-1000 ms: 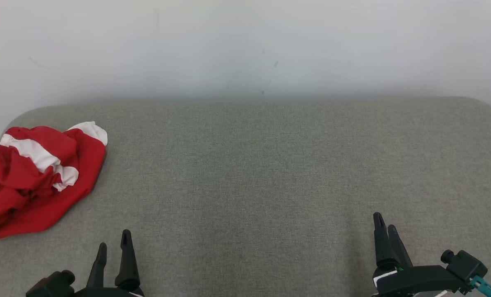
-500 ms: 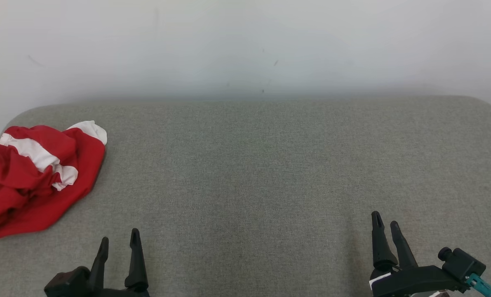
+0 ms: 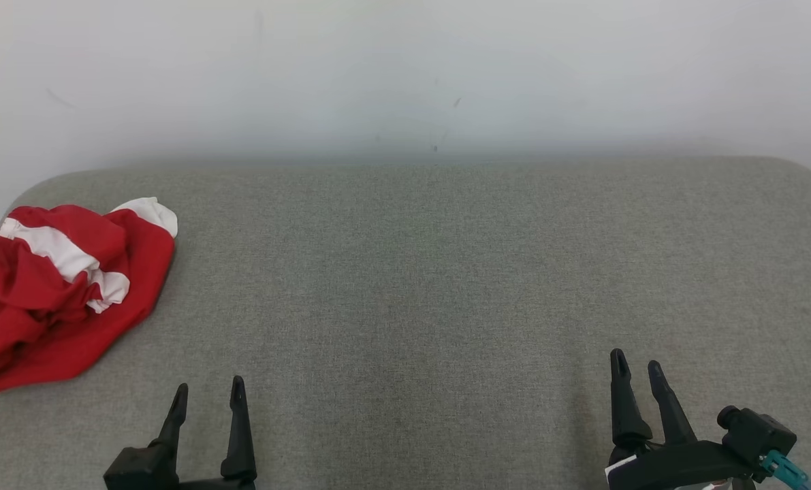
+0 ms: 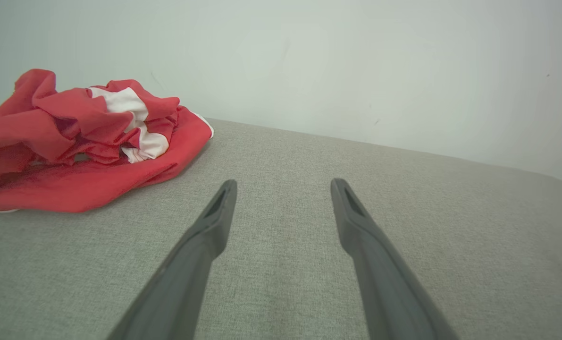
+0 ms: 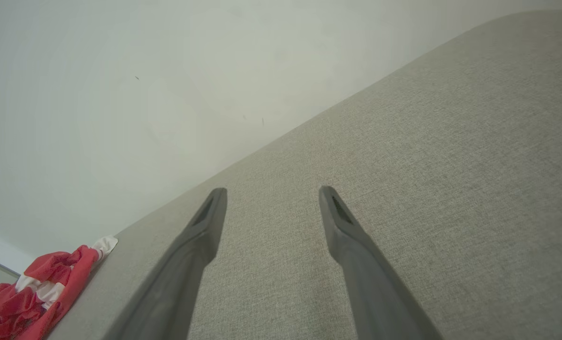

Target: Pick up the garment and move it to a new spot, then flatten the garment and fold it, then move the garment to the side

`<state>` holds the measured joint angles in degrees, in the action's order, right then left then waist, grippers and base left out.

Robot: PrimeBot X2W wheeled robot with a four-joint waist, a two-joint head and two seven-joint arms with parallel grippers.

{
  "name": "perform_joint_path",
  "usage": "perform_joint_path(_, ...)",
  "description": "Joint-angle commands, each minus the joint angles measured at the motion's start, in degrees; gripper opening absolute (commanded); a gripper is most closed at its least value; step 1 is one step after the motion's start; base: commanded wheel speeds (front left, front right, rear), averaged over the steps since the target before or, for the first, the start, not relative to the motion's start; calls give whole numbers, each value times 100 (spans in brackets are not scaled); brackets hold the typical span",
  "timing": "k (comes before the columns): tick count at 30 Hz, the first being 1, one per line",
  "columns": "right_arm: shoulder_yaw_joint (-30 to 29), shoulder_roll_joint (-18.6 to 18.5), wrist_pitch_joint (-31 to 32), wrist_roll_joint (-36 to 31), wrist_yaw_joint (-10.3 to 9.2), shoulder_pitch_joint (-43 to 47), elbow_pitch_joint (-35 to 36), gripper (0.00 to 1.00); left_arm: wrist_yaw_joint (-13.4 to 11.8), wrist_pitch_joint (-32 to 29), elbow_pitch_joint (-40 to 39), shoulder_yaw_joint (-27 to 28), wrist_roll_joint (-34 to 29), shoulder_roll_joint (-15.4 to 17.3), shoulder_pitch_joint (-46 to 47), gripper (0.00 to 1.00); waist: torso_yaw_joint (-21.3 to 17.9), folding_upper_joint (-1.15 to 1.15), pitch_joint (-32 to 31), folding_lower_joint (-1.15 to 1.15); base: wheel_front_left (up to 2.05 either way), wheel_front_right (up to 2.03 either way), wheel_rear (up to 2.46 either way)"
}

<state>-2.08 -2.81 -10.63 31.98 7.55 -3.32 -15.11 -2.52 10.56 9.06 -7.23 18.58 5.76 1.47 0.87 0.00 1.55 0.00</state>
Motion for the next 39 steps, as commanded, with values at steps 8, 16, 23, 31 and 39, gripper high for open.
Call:
perform_joint_path(8,42,-8,-135,-488,-9,17,-22,100,-60,145,-17,-93,-467,54,-47,100,3,0,-24,0,0,0,0)
perform_joint_path(16,69,-8,-228,-885,-10,51,-45,100,-106,238,-15,-153,-824,55,-93,100,11,0,-25,0,0,0,0)
perform_joint_path(23,92,-8,-315,-1165,-10,57,-66,100,-134,317,-10,-193,-1138,58,-114,100,20,0,-20,0,0,0,0)
perform_joint_path(31,112,-8,-379,-1417,-11,40,-84,100,-158,391,-35,-213,-1424,51,-126,100,19,0,-5,0,0,0,0)
perform_joint_path(39,118,-8,-470,-1692,-12,20,-88,100,-185,472,-47,-238,-1750,44,-133,100,22,0,16,0,0,0,0)
